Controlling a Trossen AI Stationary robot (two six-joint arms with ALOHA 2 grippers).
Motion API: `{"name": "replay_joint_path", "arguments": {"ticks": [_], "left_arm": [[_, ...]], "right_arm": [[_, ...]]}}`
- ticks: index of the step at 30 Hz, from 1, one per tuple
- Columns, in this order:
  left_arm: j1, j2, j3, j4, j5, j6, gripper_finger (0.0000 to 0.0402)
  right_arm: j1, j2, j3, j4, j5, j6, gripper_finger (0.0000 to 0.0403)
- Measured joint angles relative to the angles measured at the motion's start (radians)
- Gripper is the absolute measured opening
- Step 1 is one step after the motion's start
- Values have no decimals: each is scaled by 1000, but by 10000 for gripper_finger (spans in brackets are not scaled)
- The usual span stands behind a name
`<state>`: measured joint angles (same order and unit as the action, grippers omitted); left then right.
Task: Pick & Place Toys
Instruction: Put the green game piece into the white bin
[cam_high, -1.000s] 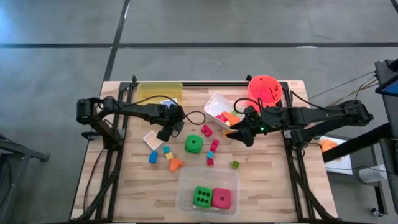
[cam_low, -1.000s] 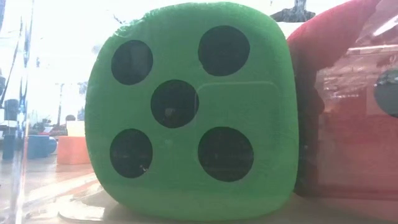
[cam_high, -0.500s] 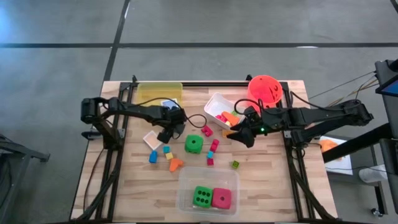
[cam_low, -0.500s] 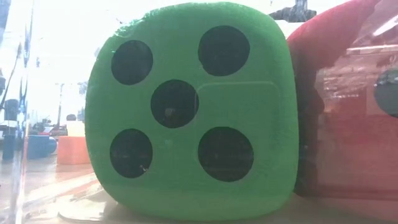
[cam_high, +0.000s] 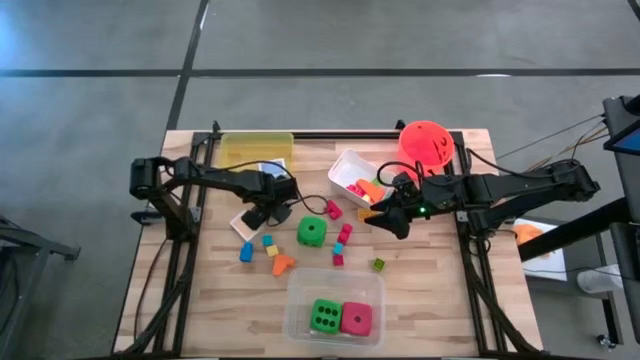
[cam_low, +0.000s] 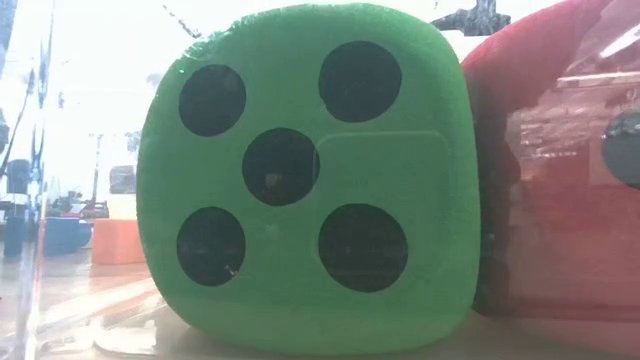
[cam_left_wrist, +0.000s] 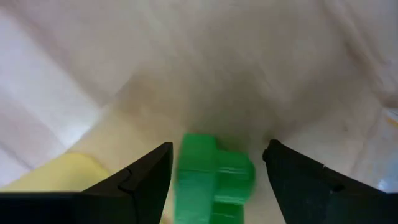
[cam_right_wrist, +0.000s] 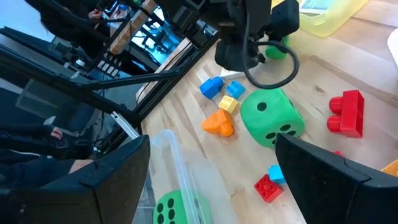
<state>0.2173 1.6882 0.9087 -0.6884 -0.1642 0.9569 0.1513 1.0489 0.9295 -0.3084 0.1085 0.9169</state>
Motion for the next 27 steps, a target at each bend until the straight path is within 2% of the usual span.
{"name": "replay_joint_path", "arguments": {"ticks": [10,21,27], "left_arm": [[0,-2,1,2,-6,65,172],[0,-3,1,2,-54,50,156],[0,-3,1,1,-53,-5,109]], "right_arm": [[11,0,0,1,7,11,337],[28,0,0,2,27,19,337],[28,0,0,2,26,19,337]]}}
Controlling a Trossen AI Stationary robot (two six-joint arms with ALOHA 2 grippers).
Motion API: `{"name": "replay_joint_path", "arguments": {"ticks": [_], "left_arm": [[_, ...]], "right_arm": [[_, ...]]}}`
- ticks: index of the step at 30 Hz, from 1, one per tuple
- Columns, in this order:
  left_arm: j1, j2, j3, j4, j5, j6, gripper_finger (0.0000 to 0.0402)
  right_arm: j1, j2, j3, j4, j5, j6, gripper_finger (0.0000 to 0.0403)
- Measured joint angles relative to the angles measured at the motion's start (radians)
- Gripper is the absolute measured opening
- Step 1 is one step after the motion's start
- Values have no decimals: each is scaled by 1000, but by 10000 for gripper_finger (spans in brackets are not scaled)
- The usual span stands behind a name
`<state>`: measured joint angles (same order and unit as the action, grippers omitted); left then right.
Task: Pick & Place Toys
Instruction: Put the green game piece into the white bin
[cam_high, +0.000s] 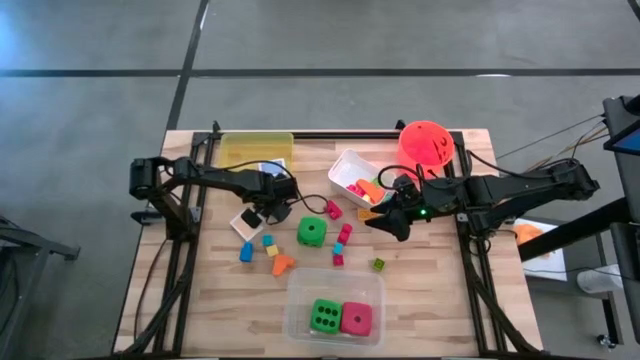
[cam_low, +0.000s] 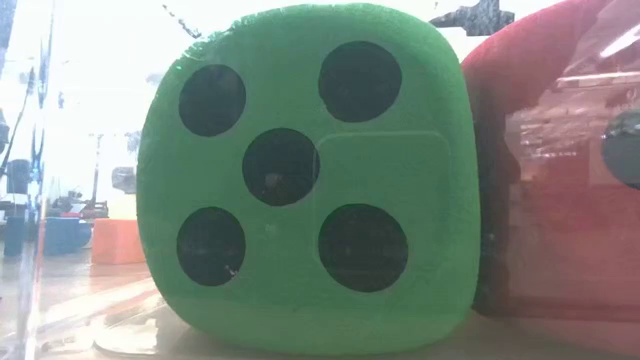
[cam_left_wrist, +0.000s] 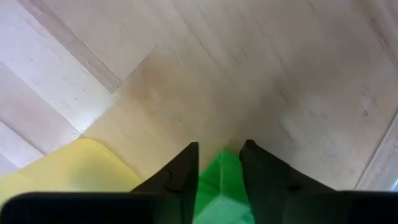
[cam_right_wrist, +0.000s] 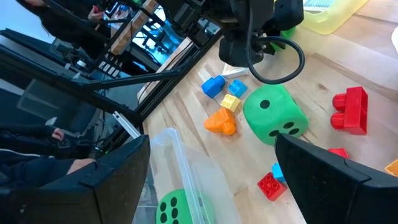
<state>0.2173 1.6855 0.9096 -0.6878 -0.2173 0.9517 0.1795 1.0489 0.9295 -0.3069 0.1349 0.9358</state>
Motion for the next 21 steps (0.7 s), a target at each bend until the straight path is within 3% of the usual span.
{"name": "replay_joint_path", "arguments": {"ticks": [9,14,18,21], "left_arm": [[-2,-2,54,-86,-15,-164,40],[-1,-7,118,-266,13,-78,38],[5,-34,122,-282,33,-97,45],[9,-50,120,-274,34,-155,74]], "right_arm": [[0,0,0,0,0,-2,337],[0,0,0,0,0,-6,337],[0,0,0,0,0,-9,337],[0,0,0,0,0,-9,337]]}}
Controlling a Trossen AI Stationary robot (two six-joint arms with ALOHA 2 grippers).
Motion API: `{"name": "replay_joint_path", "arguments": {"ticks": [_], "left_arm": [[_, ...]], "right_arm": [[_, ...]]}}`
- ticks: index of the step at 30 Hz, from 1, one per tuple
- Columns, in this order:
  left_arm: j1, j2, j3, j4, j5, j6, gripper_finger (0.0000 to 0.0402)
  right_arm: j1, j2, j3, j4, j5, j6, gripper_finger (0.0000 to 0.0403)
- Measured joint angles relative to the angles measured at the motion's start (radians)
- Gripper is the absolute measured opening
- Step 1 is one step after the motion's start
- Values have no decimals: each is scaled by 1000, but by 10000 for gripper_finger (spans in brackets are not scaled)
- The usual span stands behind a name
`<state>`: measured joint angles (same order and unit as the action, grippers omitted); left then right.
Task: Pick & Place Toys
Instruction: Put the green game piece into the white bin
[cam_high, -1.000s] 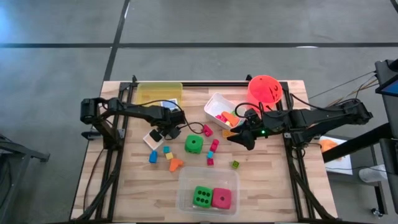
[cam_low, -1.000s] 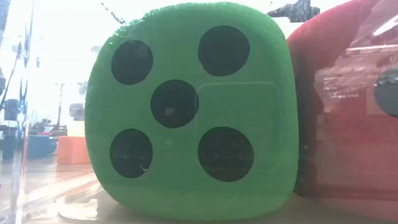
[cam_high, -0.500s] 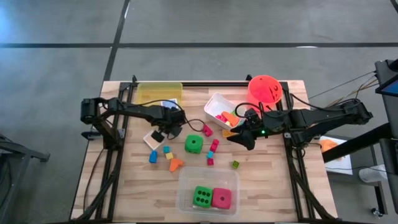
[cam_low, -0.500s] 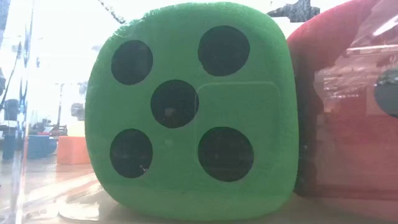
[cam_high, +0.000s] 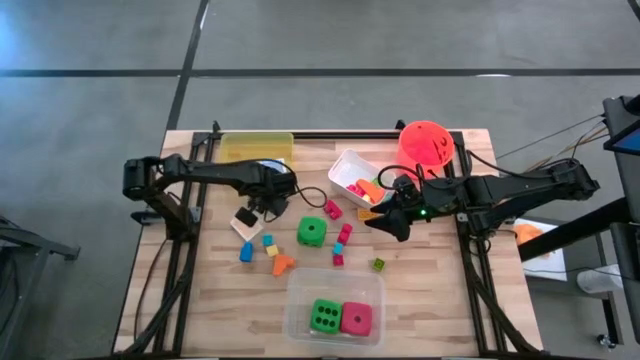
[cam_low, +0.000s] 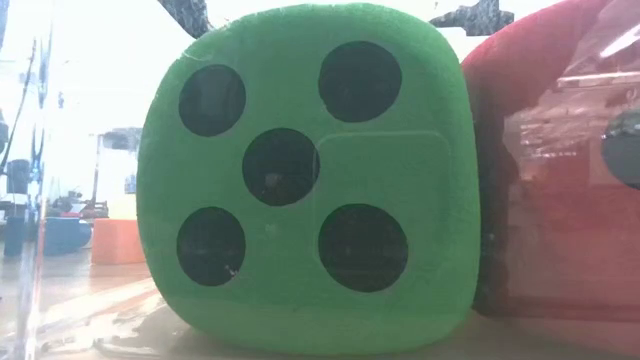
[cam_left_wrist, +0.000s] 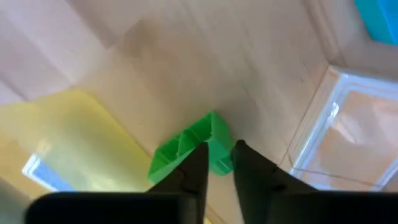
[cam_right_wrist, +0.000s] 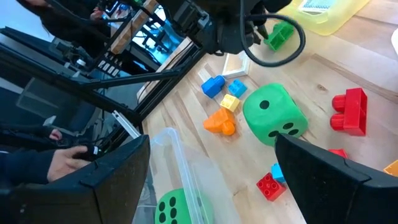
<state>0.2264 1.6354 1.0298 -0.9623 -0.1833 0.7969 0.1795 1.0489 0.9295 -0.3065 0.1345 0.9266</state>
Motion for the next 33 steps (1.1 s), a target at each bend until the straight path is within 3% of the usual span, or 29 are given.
{"name": "replay_joint_path", "arguments": {"ticks": [4,10,14,17,25,33], "left_arm": [[25,-7,0,23,-2,-257,137],[64,-12,0,-47,-53,-1047,231],[63,-12,-7,-112,-7,-1516,265],[63,-12,-9,-82,-11,-1747,272],[65,-9,-18,114,-41,-1842,274],[65,-7,-115,121,-41,-1911,274]], "right_arm": [[0,0,0,5,0,-2,337],[8,0,0,5,4,2,337],[11,0,0,6,23,5,337],[11,0,0,6,25,9,337],[14,0,0,7,25,21,337],[28,0,0,7,25,24,337]]}}
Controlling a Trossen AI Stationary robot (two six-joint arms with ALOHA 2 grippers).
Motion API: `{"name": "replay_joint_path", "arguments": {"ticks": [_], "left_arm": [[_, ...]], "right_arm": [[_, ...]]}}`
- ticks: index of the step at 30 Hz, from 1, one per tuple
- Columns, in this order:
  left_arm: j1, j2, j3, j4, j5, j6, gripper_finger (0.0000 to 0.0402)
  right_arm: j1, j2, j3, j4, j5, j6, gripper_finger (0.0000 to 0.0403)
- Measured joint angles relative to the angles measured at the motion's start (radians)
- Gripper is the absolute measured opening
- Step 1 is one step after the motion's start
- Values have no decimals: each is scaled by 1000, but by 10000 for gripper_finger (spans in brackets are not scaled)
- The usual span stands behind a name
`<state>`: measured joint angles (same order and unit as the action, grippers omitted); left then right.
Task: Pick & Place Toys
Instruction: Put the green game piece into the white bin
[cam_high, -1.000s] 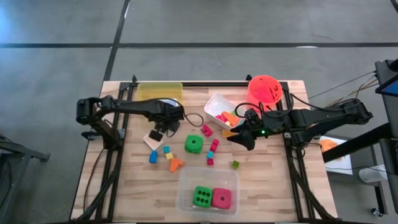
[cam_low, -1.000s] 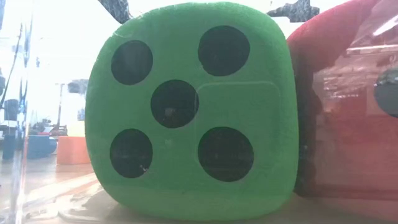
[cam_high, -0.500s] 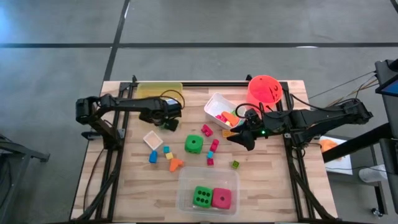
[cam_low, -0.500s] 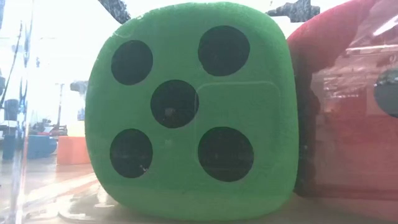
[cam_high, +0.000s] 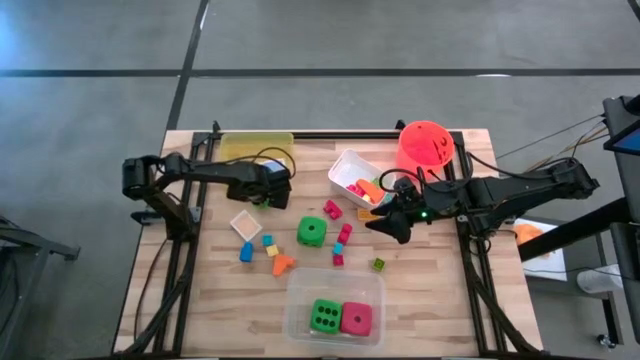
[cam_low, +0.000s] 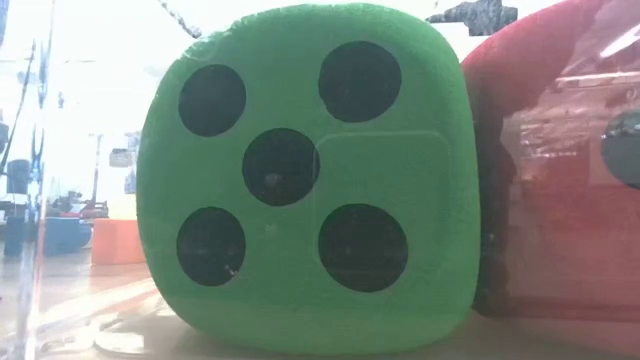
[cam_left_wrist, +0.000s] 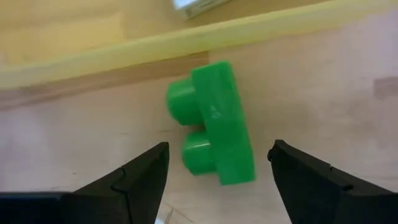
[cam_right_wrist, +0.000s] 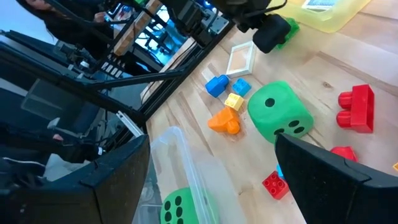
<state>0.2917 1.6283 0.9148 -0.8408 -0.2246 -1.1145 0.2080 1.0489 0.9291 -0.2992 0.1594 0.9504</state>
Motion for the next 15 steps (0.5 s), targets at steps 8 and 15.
{"name": "replay_joint_path", "arguments": {"ticks": [8,15], "left_arm": [[7,0,-98,200,-12,-17,274],[7,-3,-142,241,-16,11,250]], "right_arm": [[4,0,0,0,1,-3,337],[4,0,0,0,1,0,337]]}}
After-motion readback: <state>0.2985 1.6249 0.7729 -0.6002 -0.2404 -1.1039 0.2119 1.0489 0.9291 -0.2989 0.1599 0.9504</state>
